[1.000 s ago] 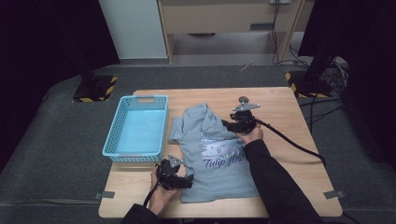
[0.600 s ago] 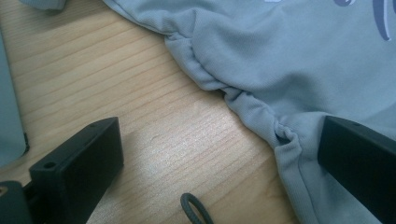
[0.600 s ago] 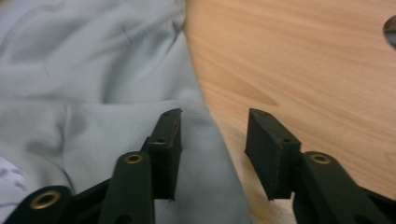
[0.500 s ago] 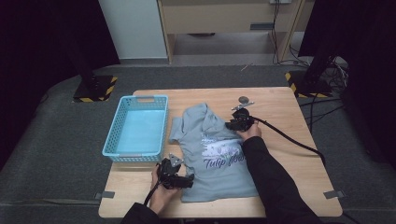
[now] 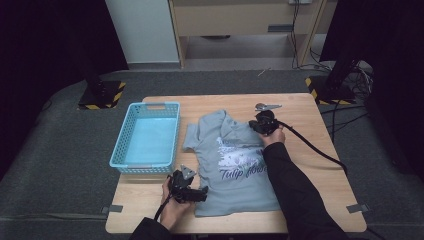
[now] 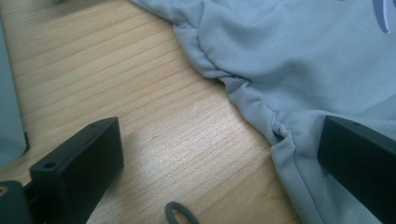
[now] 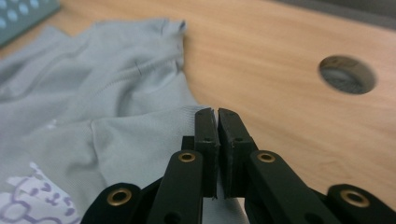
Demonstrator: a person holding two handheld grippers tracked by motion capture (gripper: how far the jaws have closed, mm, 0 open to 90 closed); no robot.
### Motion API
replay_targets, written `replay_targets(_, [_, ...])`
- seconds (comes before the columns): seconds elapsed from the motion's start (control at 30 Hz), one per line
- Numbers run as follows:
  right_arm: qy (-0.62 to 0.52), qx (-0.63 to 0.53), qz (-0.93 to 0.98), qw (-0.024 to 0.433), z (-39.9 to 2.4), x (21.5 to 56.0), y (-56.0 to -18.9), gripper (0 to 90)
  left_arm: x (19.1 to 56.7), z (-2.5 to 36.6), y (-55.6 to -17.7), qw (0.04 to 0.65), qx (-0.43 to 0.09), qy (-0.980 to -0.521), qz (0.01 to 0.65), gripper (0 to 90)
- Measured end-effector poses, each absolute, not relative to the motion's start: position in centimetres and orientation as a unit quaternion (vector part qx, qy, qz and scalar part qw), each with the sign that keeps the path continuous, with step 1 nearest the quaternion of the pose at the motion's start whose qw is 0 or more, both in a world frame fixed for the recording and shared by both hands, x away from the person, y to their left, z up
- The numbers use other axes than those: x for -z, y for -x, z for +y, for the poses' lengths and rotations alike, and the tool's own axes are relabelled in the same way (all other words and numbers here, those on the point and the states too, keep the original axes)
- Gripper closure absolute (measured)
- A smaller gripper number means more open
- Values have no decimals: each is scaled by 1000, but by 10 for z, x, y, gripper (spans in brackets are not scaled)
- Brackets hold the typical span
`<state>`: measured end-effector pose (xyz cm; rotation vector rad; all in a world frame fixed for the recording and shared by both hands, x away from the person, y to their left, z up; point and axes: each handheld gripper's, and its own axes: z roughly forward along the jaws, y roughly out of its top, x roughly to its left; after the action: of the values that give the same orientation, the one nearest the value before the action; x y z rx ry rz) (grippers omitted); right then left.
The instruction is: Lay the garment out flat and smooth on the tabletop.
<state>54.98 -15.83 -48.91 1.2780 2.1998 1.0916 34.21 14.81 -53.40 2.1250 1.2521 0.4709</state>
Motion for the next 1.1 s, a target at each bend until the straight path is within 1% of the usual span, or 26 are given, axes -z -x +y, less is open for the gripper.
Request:
replay_targets(0.1, [-460,-397,769,199,-165,479,-550,870,534,148,-342,309,-178,-804,476,0])
replay_targets(0.23, [-467,-393,767,200,-171,476,-554,868,533,147,-342,306,-178,-804,477,0])
replay_targets(0.53, [-489,-366,769,188,-175,506,-565,862,531,145,-341,294,-175,-806,483,5])
replay_targets(0.73, [-496,-344,771,204,-177,511,-572,864,530,143,-339,288,-171,-809,483,9])
replay_targets(0.87, [-499,-341,770,202,-179,514,-572,876,530,143,-339,288,-170,-810,481,10])
replay_targets(0.97, [-501,-349,761,218,-184,507,-570,877,530,143,-339,288,-169,-811,481,10])
replay_targets(1.1, [-505,-363,745,243,-198,483,-568,877,530,143,-338,288,-169,-811,480,10])
